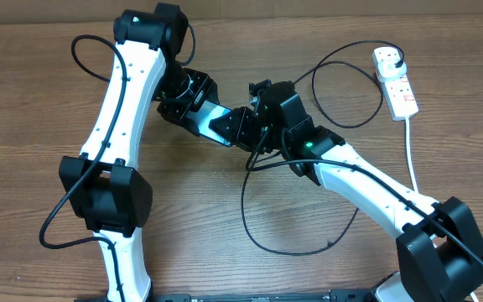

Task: Plug charger to phone and switch on socket
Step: 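Grasp the phone's bottom edge with the right gripper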

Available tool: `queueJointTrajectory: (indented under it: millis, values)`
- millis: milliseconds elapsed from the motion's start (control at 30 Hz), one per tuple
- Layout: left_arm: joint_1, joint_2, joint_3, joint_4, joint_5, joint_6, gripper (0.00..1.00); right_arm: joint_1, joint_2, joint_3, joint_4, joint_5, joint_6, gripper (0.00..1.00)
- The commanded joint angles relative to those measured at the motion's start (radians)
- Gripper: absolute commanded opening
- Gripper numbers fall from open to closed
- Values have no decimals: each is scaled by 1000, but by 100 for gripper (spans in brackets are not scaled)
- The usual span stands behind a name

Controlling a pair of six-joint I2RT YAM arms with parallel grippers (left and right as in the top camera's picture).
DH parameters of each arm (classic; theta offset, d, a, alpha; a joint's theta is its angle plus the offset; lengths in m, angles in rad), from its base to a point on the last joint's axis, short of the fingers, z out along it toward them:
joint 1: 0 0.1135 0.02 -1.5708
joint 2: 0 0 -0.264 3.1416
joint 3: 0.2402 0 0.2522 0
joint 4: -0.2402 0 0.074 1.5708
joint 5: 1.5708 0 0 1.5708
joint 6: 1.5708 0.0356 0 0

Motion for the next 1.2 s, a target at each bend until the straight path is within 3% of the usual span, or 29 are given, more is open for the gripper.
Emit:
queueJointTrajectory:
  millis: [0,667,1167]
  values:
    - [-11,-6,26,-7,4,-6,4,6,8,20,10,26,0,27]
    - [-20,-6,26,-22,7,-6,4,6,8,20,49,31,5,17]
    - [-21,-6,26,-22,8,-6,4,6,8,20,50,31,5,16]
